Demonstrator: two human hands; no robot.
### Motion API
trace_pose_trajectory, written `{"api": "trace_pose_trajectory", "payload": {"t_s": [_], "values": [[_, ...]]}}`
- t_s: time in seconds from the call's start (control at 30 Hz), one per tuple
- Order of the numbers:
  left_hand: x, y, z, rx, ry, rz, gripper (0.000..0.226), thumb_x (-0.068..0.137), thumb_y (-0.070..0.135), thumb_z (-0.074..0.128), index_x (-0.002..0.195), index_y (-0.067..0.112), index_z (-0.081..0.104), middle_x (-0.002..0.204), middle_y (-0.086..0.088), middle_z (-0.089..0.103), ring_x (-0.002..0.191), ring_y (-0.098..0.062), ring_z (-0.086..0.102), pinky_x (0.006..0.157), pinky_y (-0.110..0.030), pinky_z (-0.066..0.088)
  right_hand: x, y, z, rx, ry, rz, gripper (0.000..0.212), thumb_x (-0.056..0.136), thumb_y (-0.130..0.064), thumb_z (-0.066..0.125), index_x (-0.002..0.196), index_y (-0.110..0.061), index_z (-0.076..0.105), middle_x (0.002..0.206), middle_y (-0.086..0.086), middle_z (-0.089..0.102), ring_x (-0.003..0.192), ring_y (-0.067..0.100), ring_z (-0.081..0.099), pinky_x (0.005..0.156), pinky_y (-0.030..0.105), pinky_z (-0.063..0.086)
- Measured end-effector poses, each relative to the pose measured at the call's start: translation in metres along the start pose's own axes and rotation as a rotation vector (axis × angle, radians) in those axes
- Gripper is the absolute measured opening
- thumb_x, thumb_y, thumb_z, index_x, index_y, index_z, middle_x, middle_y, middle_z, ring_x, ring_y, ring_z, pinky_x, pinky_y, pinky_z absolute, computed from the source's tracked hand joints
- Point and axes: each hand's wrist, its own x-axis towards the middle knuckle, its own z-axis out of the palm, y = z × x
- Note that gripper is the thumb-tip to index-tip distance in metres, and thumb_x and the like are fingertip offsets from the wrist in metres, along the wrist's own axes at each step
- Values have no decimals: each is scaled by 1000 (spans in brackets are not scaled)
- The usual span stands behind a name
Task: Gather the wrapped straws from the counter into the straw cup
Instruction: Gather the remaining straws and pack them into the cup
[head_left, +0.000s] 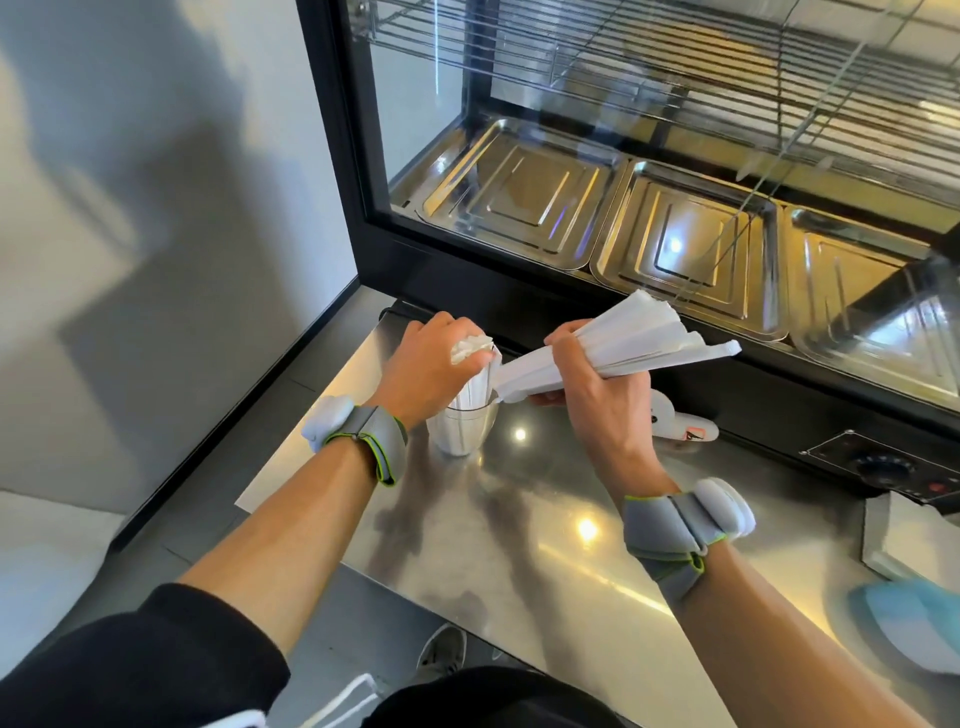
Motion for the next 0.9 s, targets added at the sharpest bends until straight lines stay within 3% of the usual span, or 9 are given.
{"api": "trace_pose_trajectory", "payload": {"t_s": [0.2, 0.3, 0.4, 0.53, 0.63, 0.7, 0.77, 0.83, 0.9], "values": [[-1, 3, -1, 30, -49, -5, 16, 88, 33, 46, 95, 26, 58, 102, 6, 60, 98, -22, 50, 83, -34, 30, 9, 2, 19, -80, 2, 66, 20, 84, -16, 64, 66, -25, 64, 56, -10, 64, 54, 10, 66, 50, 30, 58], [1, 3, -3, 7, -82, -85, 35, 82, 50, 32, 101, 31, 55, 106, 4, 58, 98, -25, 49, 81, -31, 28, 13, 2, 23, -92, -1, 61, 19, 84, -17, 63, 67, -26, 65, 56, -13, 66, 50, 8, 66, 45, 22, 54], [-1, 4, -4, -25, -84, -90, 37, 84, 49, 30, 103, 29, 55, 108, 1, 59, 96, -22, 47, 81, -28, 24, 12, 4, 25, -78, -6, 69, 16, 84, -17, 63, 71, -26, 65, 57, -16, 66, 51, 4, 66, 45, 17, 51], [-1, 4, -6, -69, -122, -125, 35, 85, 50, 33, 104, 29, 55, 107, -2, 58, 103, -29, 47, 86, -33, 28, 13, 9, 27, -122, 0, 118, 12, 83, -21, 65, 71, -18, 66, 58, -11, 66, 54, 4, 65, 52, 33, 59], [-2, 8, -7, -93, -118, -82, 34, 91, 44, 34, 104, 24, 58, 105, 2, 60, 102, -23, 49, 87, -29, 21, 11, 16, 29, -241, -34, 169, 19, 80, -30, 64, 85, -12, 66, 72, 0, 69, 70, 17, 71, 66, 46, 62], [-5, 14, -8, -161, -97, -92, 32, 96, 35, 35, 101, 17, 61, 99, 0, 60, 93, -20, 49, 92, -31, 26, 10, 22, 32, -340, -82, 166, 25, 79, -35, 64, 93, -14, 63, 82, 3, 68, 76, 20, 69, 70, 42, 61], [-7, 20, -10, -243, -100, -133, 35, 98, 31, 32, 96, 9, 60, 95, -14, 62, 86, -25, 51, 99, -44, 36, 10, 29, 34, -497, -133, 119, 27, 84, -34, 64, 103, -16, 58, 99, 6, 64, 86, 22, 65, 77, 40, 57], [-10, 22, -11, -267, -114, -160, 39, 99, 32, 29, 102, 9, 60, 99, -15, 63, 92, -27, 54, 101, -47, 37, 10, 35, 36, -631, -193, 74, 35, 86, -30, 64, 116, -14, 54, 113, 12, 54, 97, 26, 58, 86, 43, 54], [-12, 21, -13, -300, -123, -180, 44, 99, 40, 25, 114, 17, 59, 112, -5, 65, 109, -25, 56, 104, -41, 36, 7, 40, 35, -668, -243, 60, 46, 83, -32, 67, 122, -15, 48, 114, 10, 46, 101, 21, 48, 90, 39, 50]]}}
